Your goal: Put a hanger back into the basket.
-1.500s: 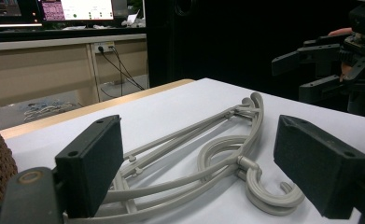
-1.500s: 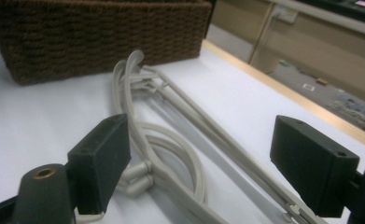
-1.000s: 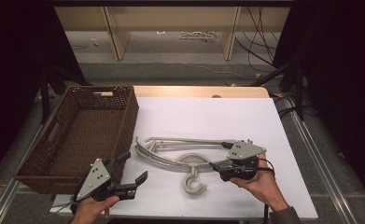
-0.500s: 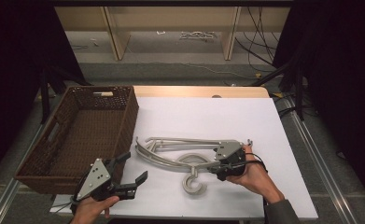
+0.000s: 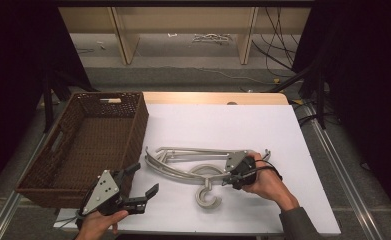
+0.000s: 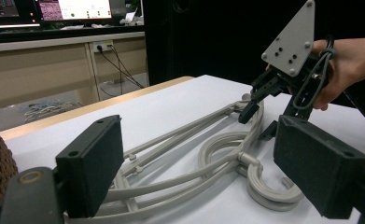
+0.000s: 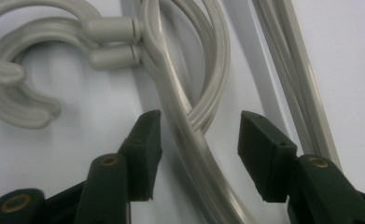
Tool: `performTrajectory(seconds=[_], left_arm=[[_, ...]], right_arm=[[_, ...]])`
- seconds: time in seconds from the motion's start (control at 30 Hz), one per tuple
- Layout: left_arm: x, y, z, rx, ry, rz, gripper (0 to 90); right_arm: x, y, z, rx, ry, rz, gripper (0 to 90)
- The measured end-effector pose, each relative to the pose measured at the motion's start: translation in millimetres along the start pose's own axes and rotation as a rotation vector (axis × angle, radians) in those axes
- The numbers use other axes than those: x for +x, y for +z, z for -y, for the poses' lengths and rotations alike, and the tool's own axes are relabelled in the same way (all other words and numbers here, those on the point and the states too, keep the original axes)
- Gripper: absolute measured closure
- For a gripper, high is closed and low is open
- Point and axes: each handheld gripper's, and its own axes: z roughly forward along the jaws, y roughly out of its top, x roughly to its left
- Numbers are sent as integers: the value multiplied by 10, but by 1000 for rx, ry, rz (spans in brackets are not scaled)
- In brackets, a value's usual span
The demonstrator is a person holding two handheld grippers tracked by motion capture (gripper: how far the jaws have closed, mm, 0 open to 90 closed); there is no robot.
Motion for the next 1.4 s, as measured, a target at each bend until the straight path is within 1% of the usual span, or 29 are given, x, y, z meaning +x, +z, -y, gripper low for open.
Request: performTrajectory(seconds=[0.1,0.13,0.17,0.2,0.27,0.3,0.37,0.4,0.47,0.5,0.53,0.6,0.7,0.73,0.77,0.8,0.83,0.9,0.97,1.0,1.1,1.13,1.17,1.2,1.23,1.3,1.33,1.37,1.4], left_arm=[[-2,0,3,3,1,0,161],[-3,2,0,1,-1,1,160],[-3,2,0,1,-1,1,161],[-4,4,2,3,0,0,161],[-3,4,3,5,0,0,160],[-1,4,1,3,-1,0,161],[-1,5,2,3,-1,0,161],[1,7,3,5,6,1,161],[-4,6,4,10,3,3,161],[-3,9,4,9,5,3,161],[-3,9,4,9,5,3,161],[-3,16,8,17,10,2,161],[-10,21,10,20,4,5,161],[-11,22,10,19,4,6,161],[-10,22,11,20,6,7,161],[-7,34,18,9,6,15,161],[-11,24,15,23,7,6,161],[-9,29,12,22,10,7,161],[-10,33,13,25,18,9,161],[-14,35,15,29,19,10,161],[-19,49,6,27,16,11,161],[-14,73,2,30,24,13,161],[-14,73,2,30,24,13,162],[-15,90,5,31,29,16,162],[-25,100,5,37,22,18,162],[-45,156,-6,42,47,27,162],[-54,184,-7,54,65,32,162],[-54,184,-7,54,65,32,165],[-67,226,-3,67,91,38,165]], right_arm=[[-8,16,4,6,-5,-7,527],[-16,35,11,25,-9,-14,539],[-16,35,11,25,-9,-14,539],[-20,55,21,40,-13,-18,552],[-25,61,24,43,-15,-18,557],[-38,75,32,44,-24,-28,589],[-40,81,35,46,-29,-32,597],[-40,86,38,51,-35,-34,606],[-42,102,42,57,-47,-47,640],[-46,110,44,59,-57,-52,650],[-46,110,44,59,-57,-52,650],[-48,122,47,64,-80,-56,666],[-55,123,50,61,-108,-55,703],[-64,112,50,54,-144,-61,726],[-64,112,50,54,-144,-61,726],[-70,98,48,53,-181,-55,741],[-70,98,48,53,-181,-55,741],[-78,89,42,50,-225,-56,754],[-78,77,38,49,-252,-56,764],[-78,58,34,50,-274,-58,774],[-80,42,35,46,-285,-52,779],[-81,16,31,41,-305,-57,787],[-70,3,27,35,-301,-72,791],[-75,-5,20,32,-320,-71,793],[-75,-5,20,32,-320,-71,793],[-75,-37,6,26,-338,-66,797],[-76,-60,2,26,-343,-60,798],[-76,-60,2,26,-343,-60,798],[-83,-68,-3,18,-352,-58,800]])
